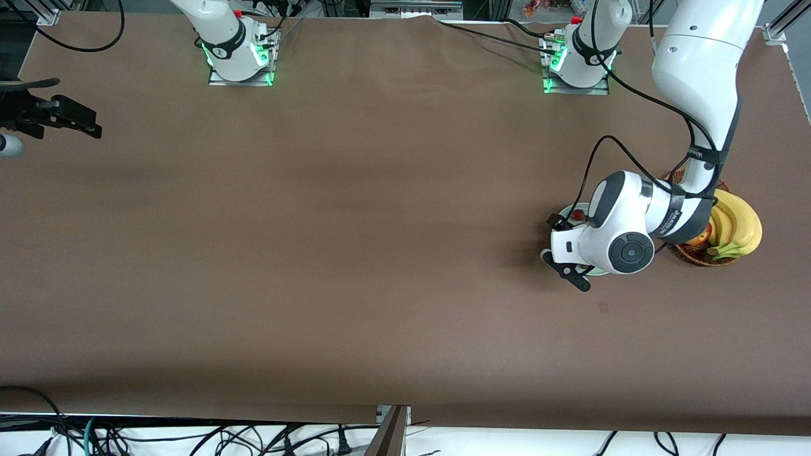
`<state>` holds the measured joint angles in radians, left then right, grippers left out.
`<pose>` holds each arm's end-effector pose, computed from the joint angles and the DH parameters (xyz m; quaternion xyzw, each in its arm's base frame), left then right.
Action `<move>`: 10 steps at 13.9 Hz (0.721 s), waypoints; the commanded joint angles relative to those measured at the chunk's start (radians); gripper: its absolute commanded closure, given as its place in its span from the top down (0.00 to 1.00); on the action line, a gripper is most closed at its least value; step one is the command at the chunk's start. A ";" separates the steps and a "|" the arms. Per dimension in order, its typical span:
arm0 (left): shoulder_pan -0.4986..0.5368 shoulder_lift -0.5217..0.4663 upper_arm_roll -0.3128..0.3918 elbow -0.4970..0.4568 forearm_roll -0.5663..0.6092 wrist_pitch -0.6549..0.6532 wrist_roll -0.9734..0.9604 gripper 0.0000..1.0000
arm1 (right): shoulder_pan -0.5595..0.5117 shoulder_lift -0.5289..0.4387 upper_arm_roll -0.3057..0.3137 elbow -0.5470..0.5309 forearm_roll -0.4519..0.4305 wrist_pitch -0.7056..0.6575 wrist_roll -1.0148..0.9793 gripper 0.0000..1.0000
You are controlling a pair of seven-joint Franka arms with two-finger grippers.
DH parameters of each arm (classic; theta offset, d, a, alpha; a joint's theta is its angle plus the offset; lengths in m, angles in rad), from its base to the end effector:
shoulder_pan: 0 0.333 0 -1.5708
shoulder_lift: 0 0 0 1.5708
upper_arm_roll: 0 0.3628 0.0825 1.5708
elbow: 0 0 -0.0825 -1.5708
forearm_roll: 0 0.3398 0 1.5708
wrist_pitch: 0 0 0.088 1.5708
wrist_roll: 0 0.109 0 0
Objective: Collect all strawberries into plate
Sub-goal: 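Carry the strawberry onto the plate and open the left gripper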
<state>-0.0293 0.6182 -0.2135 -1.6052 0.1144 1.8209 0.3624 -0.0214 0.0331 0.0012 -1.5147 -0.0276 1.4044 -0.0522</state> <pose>0.6246 -0.1222 0.3116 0.9313 -0.3092 -0.1911 0.0239 0.5036 -0.0136 0.6628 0.9972 0.0147 -0.0721 0.0111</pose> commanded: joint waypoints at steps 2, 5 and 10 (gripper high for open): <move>-0.004 -0.181 -0.004 0.019 0.004 -0.133 -0.083 1.00 | 0.004 0.007 0.003 0.014 -0.012 -0.013 0.012 1.00; -0.004 -0.322 -0.003 0.080 0.004 -0.224 -0.213 1.00 | 0.008 0.007 0.008 0.014 -0.012 -0.015 0.015 1.00; 0.051 -0.428 0.054 0.217 -0.045 -0.319 -0.295 1.00 | 0.018 0.008 0.008 0.014 -0.011 -0.010 0.018 1.00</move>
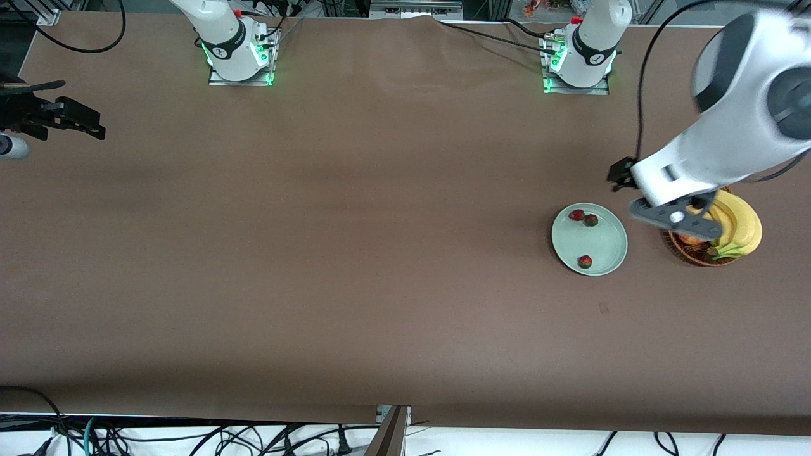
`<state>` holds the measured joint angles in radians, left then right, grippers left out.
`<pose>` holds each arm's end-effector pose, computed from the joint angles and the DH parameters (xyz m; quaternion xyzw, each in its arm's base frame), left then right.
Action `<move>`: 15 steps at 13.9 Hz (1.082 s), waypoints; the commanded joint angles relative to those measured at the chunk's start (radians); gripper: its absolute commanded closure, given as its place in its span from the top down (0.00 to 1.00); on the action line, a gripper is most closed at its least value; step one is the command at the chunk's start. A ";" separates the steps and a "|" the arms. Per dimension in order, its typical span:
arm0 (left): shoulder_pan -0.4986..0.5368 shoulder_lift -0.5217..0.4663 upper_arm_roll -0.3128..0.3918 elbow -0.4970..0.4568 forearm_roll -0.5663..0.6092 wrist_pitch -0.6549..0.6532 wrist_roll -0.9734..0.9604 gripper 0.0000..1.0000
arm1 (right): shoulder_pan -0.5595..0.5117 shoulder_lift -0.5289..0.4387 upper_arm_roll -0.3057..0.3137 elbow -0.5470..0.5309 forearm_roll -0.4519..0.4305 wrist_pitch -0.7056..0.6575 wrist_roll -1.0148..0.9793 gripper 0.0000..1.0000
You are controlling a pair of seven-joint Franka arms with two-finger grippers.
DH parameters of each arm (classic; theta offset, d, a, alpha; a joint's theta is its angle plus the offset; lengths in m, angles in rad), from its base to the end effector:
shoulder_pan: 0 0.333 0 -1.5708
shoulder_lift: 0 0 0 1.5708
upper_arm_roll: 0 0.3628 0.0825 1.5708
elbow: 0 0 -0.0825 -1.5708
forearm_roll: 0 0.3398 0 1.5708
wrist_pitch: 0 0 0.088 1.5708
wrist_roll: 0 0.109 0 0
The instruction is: Collect all strawberries into plate
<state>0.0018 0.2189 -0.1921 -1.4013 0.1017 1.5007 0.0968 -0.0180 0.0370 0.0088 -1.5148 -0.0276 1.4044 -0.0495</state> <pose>0.5705 -0.0833 0.6182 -0.9879 0.1411 0.0563 0.0327 0.5050 -0.0081 0.6607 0.9970 0.0188 -0.0740 0.0114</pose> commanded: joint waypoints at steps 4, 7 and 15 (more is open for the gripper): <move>-0.045 -0.266 0.178 -0.318 -0.088 0.219 -0.026 1.00 | 0.015 0.006 0.000 0.015 -0.009 -0.010 0.016 1.00; -0.046 -0.273 0.168 -0.329 -0.083 0.187 -0.031 1.00 | 0.015 0.004 0.000 0.015 -0.009 -0.010 0.017 1.00; -0.045 -0.257 0.166 -0.323 -0.079 0.170 -0.031 1.00 | 0.020 0.015 -0.001 0.016 -0.014 -0.005 0.010 1.00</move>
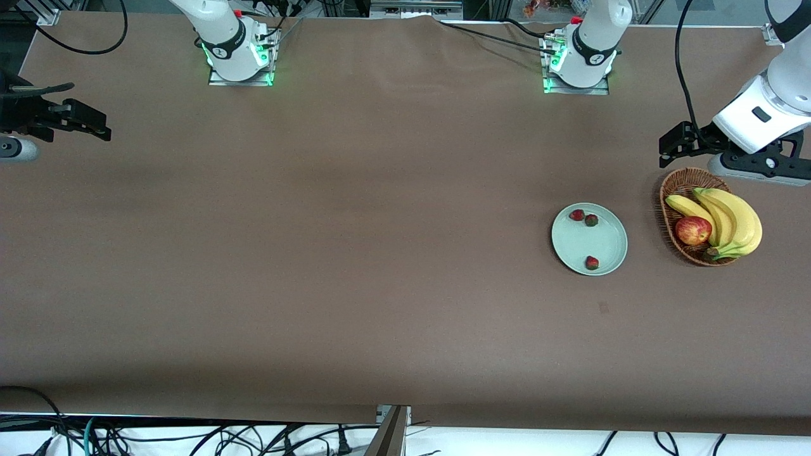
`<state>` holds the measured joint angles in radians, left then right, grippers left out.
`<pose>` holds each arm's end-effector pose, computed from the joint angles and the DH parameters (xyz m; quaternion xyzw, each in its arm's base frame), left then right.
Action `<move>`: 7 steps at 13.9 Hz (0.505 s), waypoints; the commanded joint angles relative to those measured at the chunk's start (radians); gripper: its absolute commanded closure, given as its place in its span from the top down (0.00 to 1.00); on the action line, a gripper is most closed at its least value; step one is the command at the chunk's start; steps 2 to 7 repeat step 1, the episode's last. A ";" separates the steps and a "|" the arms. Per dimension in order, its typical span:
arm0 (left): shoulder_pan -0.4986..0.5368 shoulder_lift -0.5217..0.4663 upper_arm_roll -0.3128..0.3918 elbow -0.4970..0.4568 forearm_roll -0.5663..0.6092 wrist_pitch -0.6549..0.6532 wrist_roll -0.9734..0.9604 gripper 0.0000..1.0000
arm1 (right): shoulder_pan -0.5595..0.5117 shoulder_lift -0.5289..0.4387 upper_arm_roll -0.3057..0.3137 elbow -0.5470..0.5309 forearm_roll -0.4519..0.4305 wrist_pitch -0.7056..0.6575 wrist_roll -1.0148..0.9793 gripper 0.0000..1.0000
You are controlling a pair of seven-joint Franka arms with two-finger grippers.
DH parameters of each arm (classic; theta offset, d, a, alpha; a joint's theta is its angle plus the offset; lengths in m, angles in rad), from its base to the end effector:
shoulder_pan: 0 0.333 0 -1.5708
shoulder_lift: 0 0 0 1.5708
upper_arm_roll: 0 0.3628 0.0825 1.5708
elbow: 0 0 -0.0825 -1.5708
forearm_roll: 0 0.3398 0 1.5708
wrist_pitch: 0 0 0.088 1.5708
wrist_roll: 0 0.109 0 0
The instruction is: Collect all strawberries into plate
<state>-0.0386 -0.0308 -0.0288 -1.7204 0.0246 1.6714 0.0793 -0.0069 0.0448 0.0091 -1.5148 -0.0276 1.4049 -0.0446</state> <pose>0.5035 -0.0318 0.6293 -0.9971 0.0746 0.0092 0.0126 0.5077 -0.0024 0.6568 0.9967 0.0221 -0.0775 0.0119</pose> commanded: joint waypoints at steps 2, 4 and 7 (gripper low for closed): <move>-0.004 -0.009 0.004 -0.002 -0.009 -0.012 -0.016 1.00 | 0.008 0.009 -0.001 0.016 -0.014 -0.006 0.008 1.00; -0.004 -0.009 0.004 -0.002 -0.009 -0.012 -0.016 1.00 | 0.008 0.009 -0.001 0.016 -0.014 -0.006 0.008 1.00; -0.004 -0.009 0.004 -0.002 -0.009 -0.012 -0.016 1.00 | 0.008 0.009 -0.001 0.016 -0.014 -0.006 0.008 1.00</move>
